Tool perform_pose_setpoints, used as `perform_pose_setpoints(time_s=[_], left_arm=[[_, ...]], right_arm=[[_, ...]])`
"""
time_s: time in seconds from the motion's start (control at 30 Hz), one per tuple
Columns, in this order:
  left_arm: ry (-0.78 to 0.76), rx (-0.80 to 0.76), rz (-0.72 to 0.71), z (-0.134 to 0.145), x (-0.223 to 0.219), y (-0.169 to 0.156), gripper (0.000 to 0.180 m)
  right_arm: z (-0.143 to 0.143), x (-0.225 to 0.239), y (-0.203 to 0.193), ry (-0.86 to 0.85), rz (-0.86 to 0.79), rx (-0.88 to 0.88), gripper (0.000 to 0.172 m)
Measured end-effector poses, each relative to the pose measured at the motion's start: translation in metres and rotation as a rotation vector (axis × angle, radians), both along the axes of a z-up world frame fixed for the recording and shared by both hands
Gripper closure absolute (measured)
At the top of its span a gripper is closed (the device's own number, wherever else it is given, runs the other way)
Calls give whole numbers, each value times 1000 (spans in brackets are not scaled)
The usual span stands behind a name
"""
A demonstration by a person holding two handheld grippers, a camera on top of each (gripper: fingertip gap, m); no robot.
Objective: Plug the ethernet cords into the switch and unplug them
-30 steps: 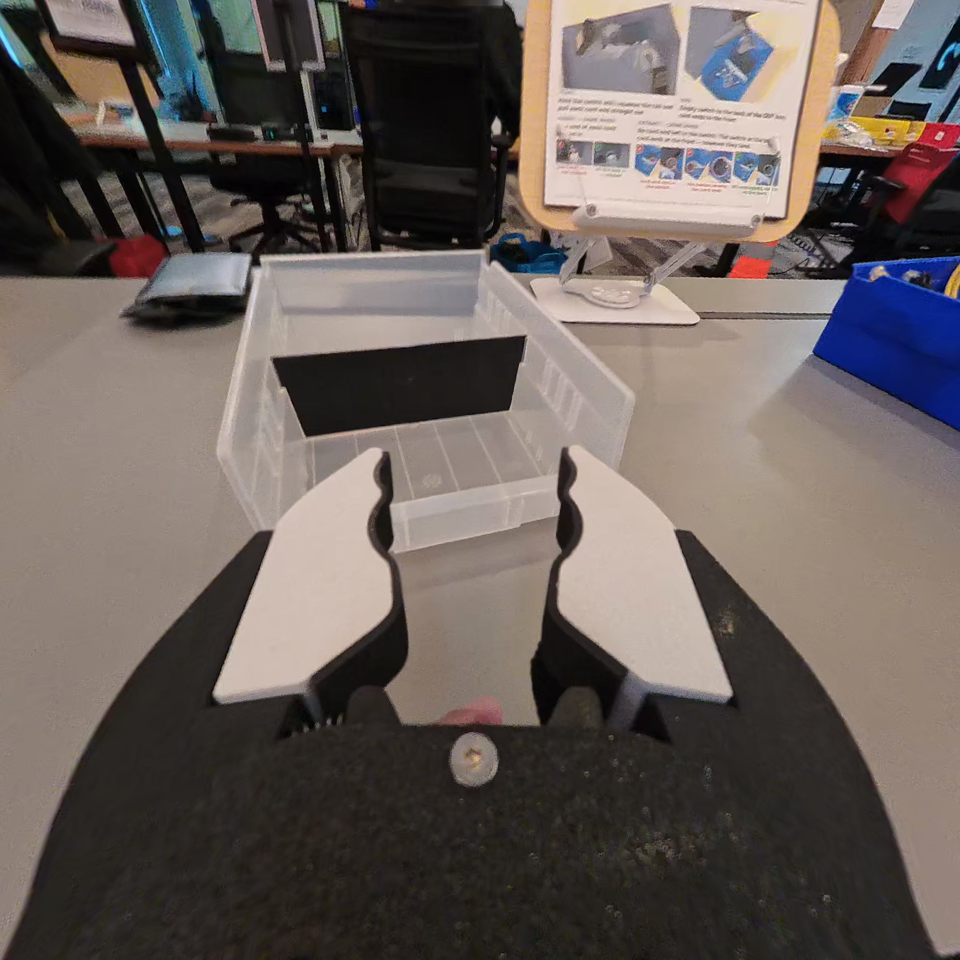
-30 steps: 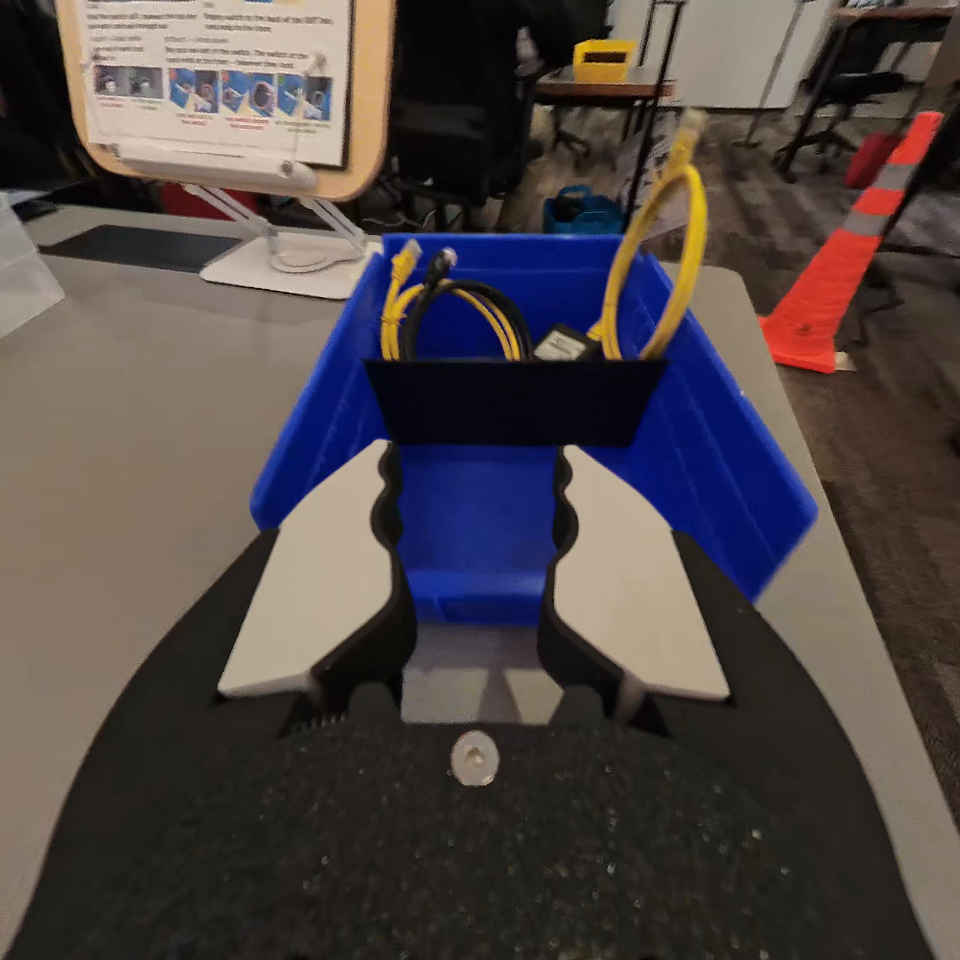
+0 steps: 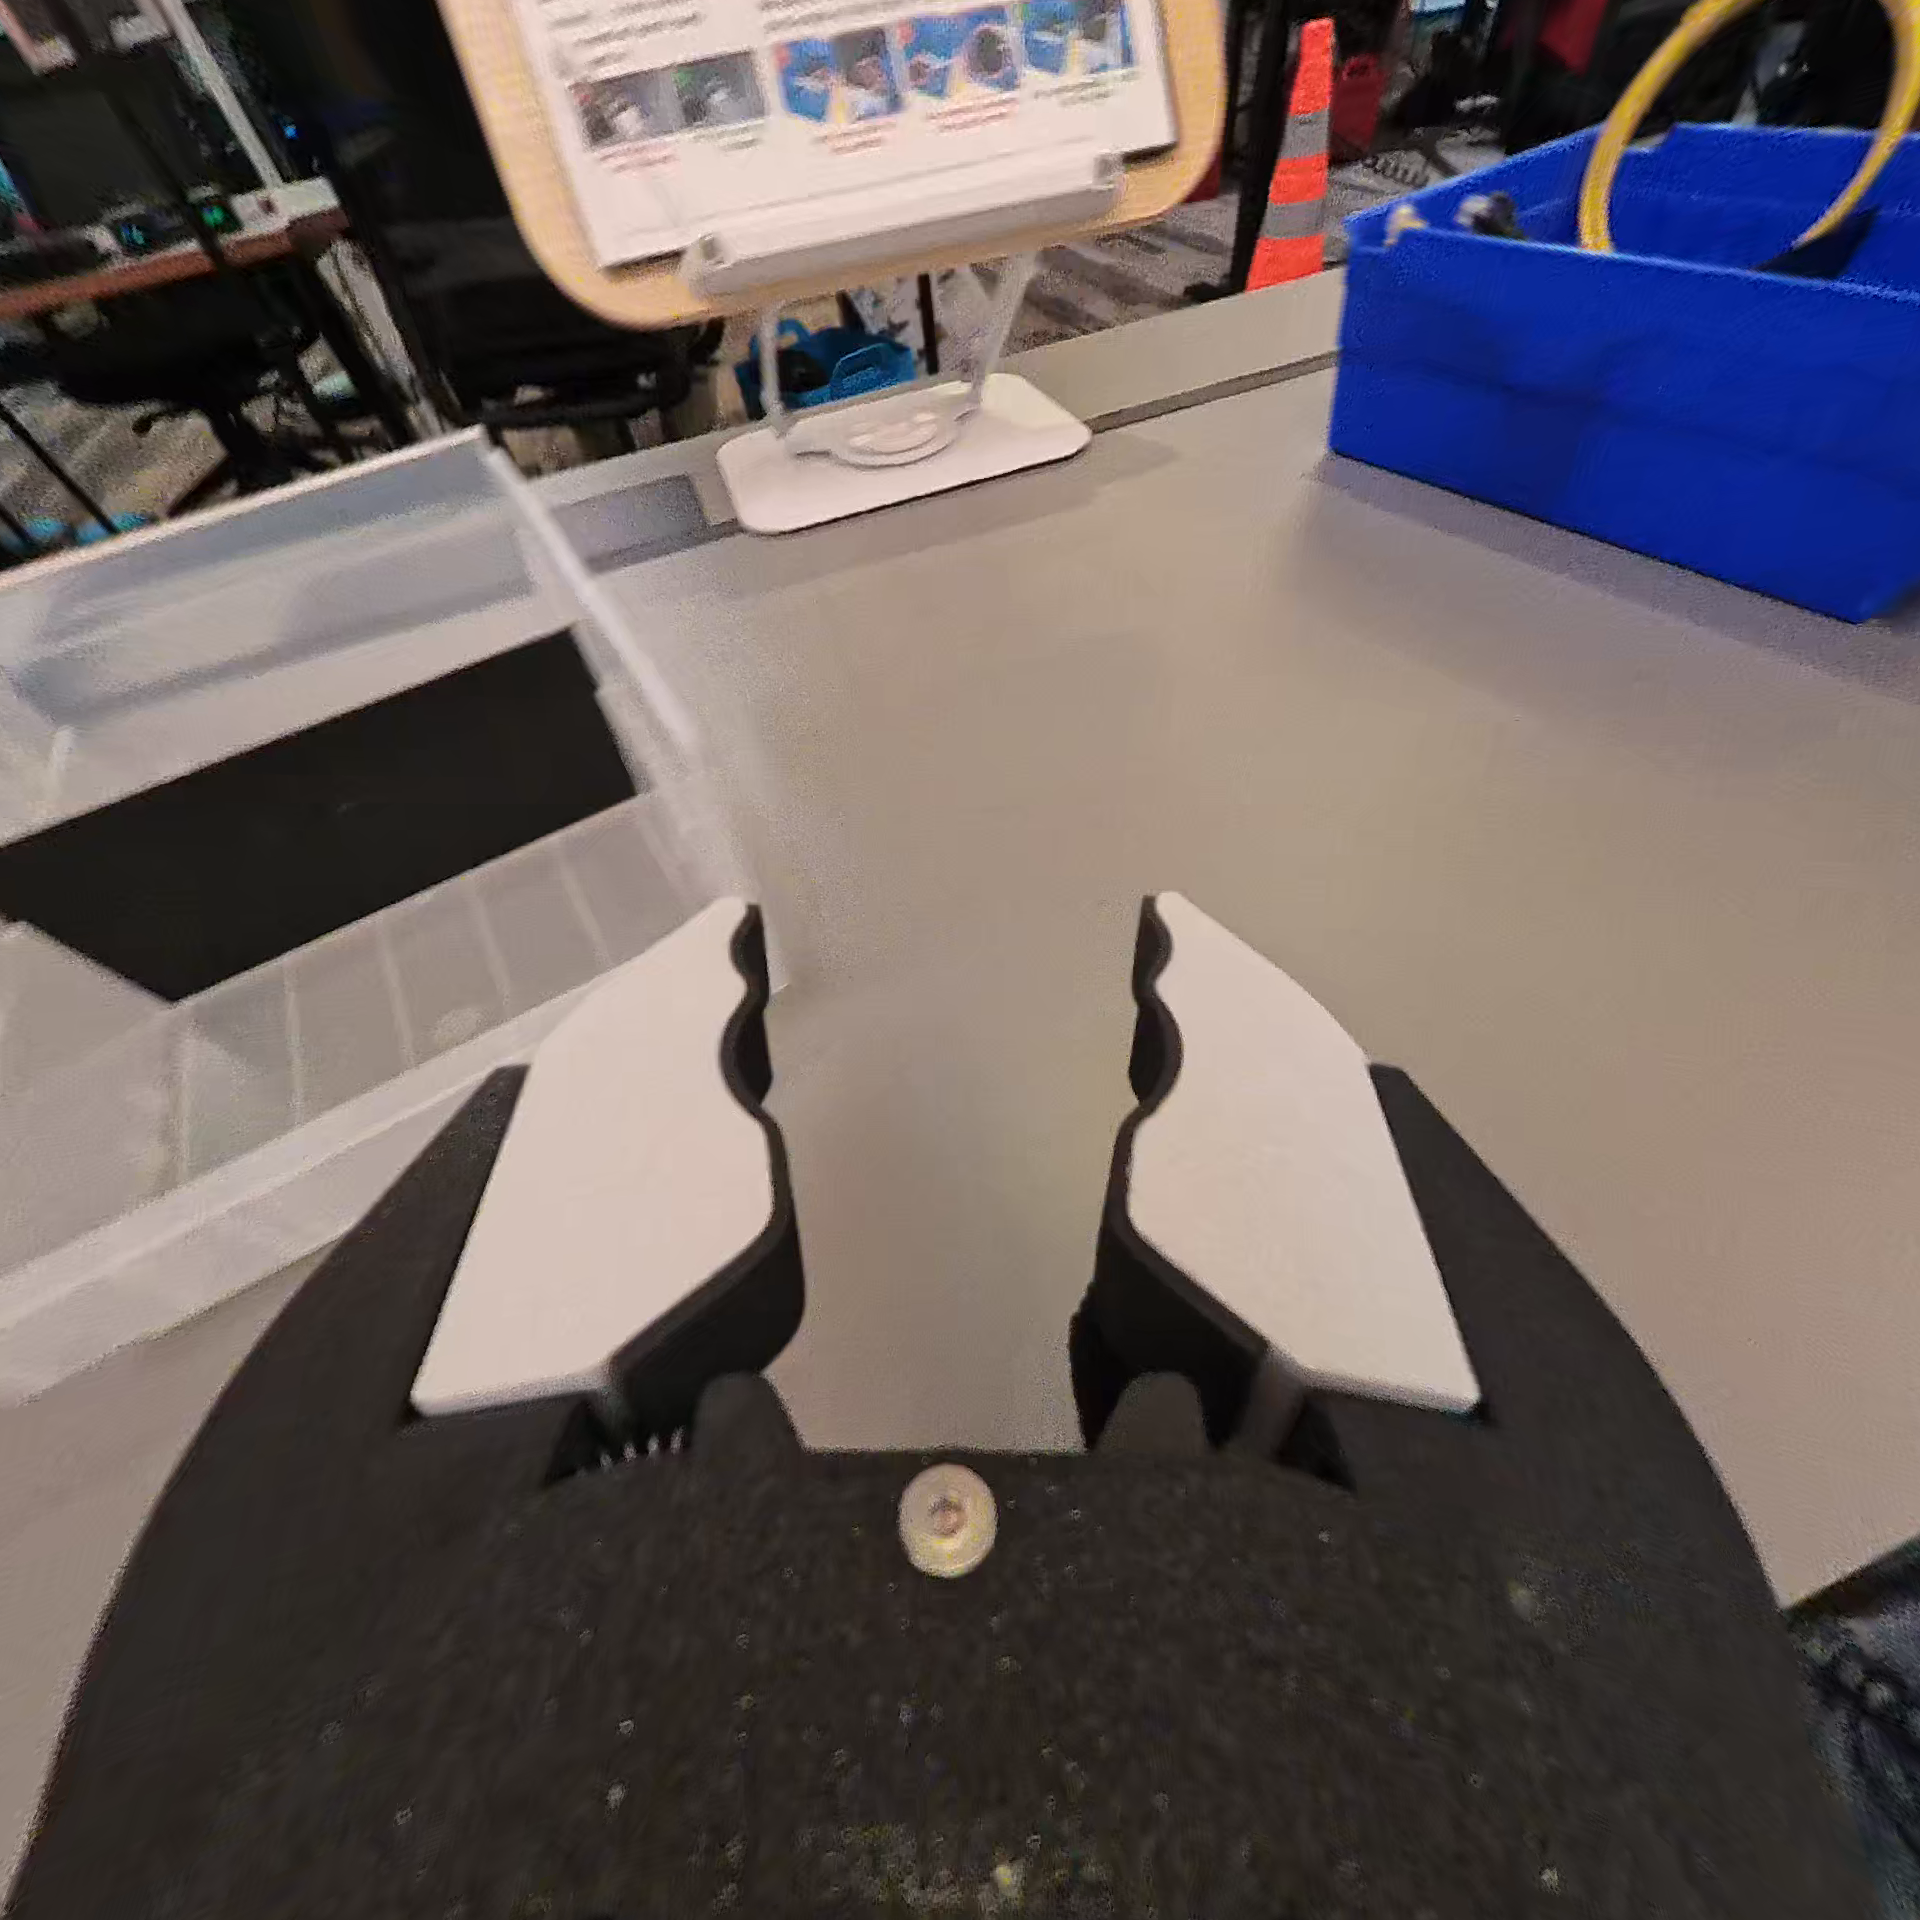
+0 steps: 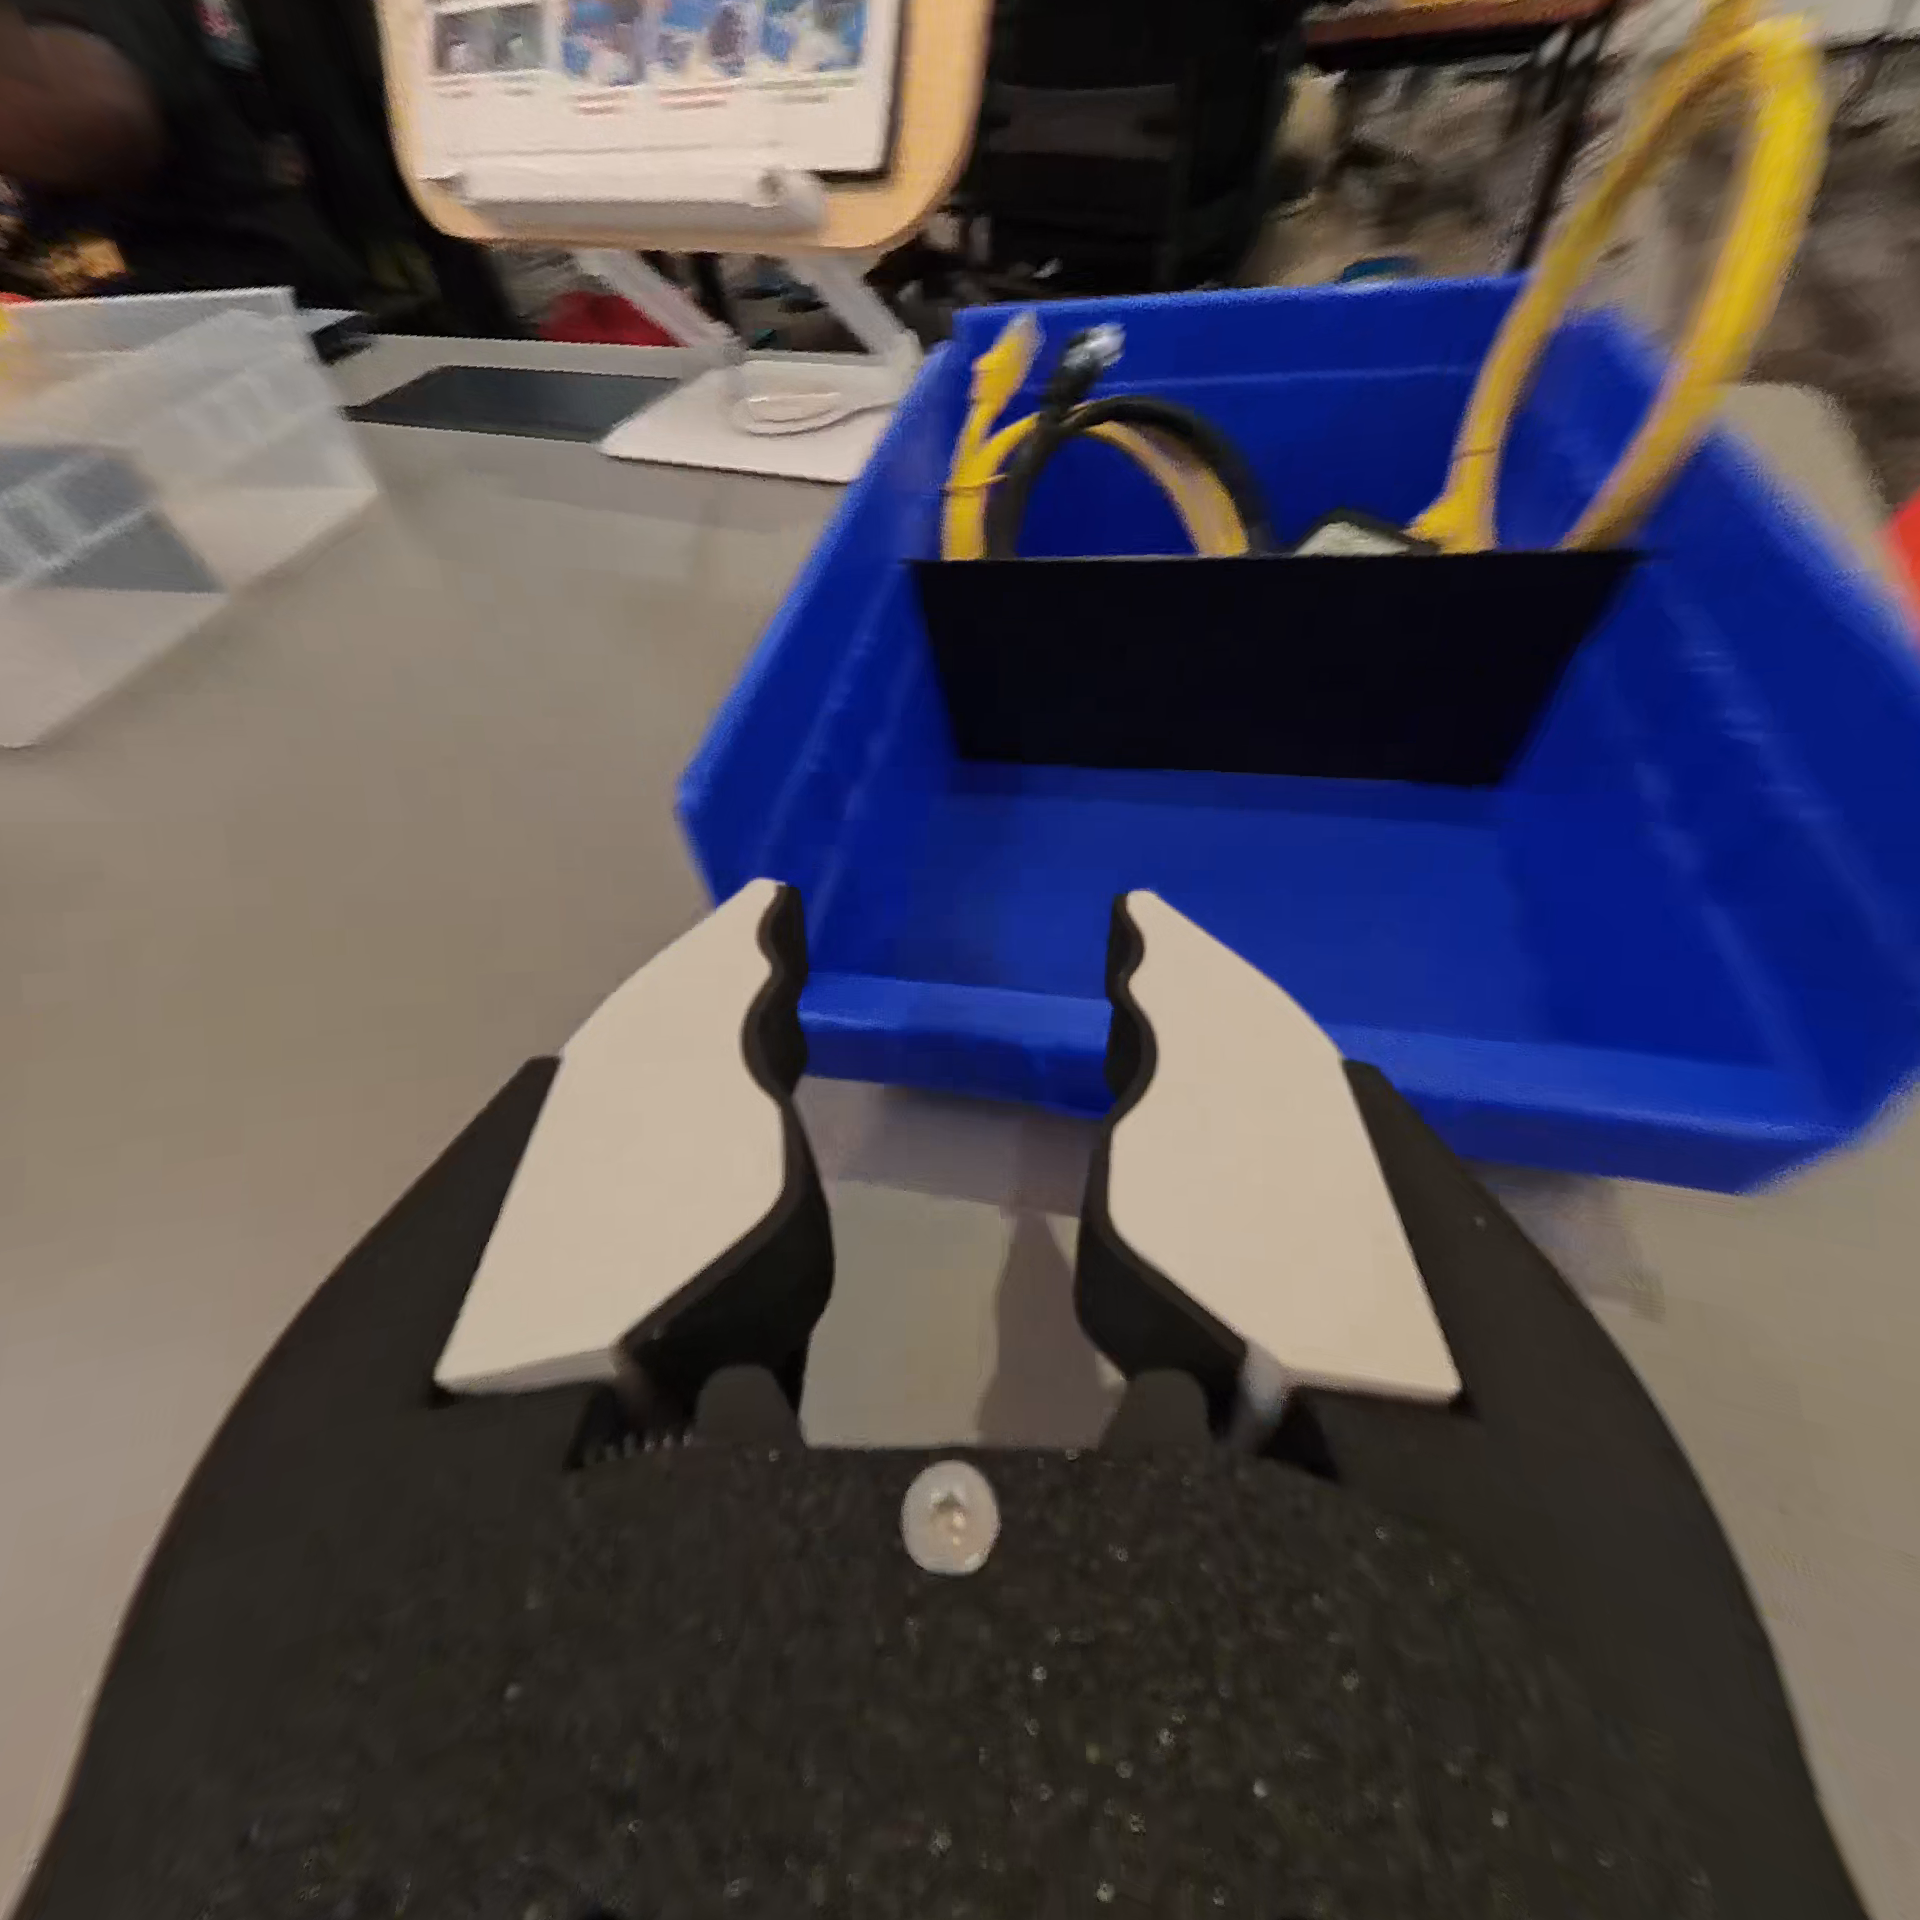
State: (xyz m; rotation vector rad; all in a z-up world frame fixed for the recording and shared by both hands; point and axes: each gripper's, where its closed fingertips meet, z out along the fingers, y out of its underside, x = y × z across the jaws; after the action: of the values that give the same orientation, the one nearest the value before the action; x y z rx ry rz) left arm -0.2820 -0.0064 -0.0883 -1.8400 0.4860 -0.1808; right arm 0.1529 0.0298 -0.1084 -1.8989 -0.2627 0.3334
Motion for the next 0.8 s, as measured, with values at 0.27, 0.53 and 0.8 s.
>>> perform_pose_setpoints(time_s=[0.27,0.53,0.8], left_arm=[[-45,-85,-266,-9,139,-16,113],[-30,-140,-292,-26,275,58,102],[-102,-248,-231,-56,346,103,131]], right_arm=[[10,-133,-13,148,403,-47,105],[54,1,-18,21,-180,157,117],[-27,65,24,74,-386,-95,113]])
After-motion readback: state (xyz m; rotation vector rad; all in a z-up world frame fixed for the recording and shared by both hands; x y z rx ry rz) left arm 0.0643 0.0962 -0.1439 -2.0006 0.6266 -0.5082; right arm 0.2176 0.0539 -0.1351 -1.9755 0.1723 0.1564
